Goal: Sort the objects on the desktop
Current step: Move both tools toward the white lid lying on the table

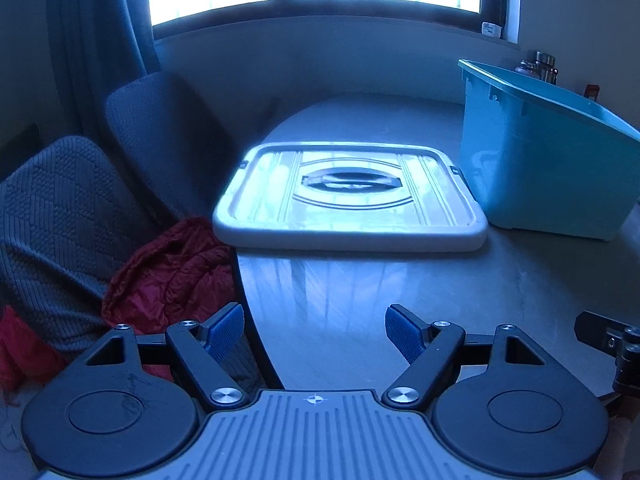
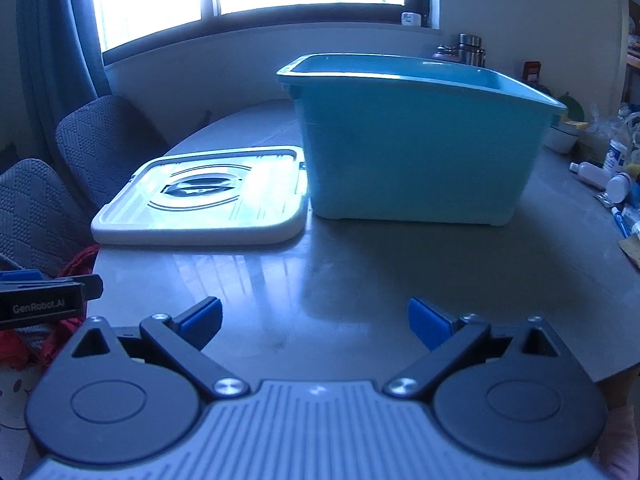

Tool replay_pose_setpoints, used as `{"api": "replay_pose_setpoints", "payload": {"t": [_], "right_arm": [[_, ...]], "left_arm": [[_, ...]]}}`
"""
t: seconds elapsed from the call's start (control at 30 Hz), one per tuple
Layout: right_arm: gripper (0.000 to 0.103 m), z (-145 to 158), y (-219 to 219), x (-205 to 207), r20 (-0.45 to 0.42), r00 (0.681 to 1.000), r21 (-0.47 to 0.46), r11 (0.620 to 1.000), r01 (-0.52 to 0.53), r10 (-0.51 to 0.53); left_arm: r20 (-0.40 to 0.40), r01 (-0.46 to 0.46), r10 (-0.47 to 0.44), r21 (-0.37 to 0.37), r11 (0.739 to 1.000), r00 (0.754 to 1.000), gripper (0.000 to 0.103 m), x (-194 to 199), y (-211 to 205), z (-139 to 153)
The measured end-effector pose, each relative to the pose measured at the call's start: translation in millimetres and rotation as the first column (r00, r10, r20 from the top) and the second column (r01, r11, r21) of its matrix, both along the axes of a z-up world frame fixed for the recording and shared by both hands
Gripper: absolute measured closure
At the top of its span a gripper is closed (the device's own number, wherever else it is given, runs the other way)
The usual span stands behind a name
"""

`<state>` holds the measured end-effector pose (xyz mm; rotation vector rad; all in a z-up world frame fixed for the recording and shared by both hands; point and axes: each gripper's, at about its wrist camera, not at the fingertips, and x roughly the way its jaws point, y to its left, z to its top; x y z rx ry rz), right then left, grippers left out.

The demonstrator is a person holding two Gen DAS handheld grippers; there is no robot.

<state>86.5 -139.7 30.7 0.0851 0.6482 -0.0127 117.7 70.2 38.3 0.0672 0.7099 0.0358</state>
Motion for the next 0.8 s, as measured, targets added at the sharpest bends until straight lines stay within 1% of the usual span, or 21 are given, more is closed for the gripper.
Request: {"api": "replay_pose_setpoints", "payload": {"t": [0.37, 0.8], "right_arm": [[0.003, 1, 30, 31, -0.029, 1.0, 0.002, 1.0, 0.009, -0.009], [0.003, 1, 59, 63, -0.06, 0.998, 0.0, 1.0, 0.023, -0.023]], "left_arm": [[-0.034, 0.017, -0.017, 0.003, 1.0, 0.999, 0.023, 34, 35, -2], [-0.069, 0.023, -0.025, -0.016, 1.0, 0.997, 0.023, 72, 68, -10]]}}
